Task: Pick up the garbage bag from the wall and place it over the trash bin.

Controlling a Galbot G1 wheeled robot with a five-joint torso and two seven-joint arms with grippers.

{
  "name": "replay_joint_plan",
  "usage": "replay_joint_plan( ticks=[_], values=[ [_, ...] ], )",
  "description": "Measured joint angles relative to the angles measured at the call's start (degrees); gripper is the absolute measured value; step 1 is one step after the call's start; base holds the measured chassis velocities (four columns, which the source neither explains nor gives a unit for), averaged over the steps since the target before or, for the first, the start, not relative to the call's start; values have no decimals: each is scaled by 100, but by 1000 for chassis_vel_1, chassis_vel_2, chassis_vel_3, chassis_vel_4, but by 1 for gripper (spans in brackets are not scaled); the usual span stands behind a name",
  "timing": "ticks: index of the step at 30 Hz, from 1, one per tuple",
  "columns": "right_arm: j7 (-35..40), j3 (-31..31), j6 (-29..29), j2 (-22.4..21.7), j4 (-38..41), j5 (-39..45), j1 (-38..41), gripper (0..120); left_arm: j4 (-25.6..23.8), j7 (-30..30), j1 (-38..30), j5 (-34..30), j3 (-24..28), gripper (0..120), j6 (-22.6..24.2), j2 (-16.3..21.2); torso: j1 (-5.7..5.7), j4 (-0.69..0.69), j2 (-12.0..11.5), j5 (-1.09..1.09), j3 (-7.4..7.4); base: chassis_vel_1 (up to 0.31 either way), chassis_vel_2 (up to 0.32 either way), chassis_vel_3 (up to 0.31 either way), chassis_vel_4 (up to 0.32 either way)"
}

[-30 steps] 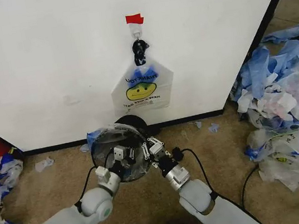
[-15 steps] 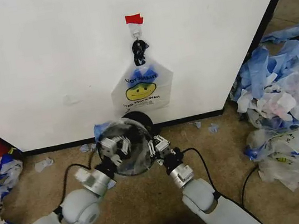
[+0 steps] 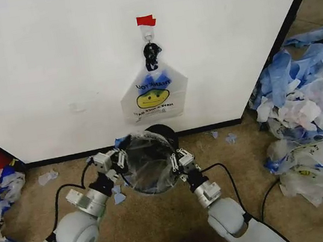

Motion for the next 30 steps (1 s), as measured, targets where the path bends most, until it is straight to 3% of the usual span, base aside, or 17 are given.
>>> replay_joint_plan(
  ticks=[3,9,14,30],
  values=[
    [16,44,7,-59,108,69,-111,0,96,-197,-27,141,-52,0,5,-17,0,1,0,-1,0,0,0,0,0],
    [100,179,-40,-232,482,507,-467,0,613,-1260,-80,794,-103,0,211,-170,0,0,0,-1,0,0,0,0,0],
    [185,169,-204,-281,784,980,-608,0,922,-1664,64,1229,-92,0,408,-331,0,3,0,-3,0,0,0,0,0],
    [1255,50,-1305,-170,1633,3584,-1019,0,1122,-1863,402,1601,-47,0,411,-673,0,1,0,-1,0,0,0,0,0]
  ],
)
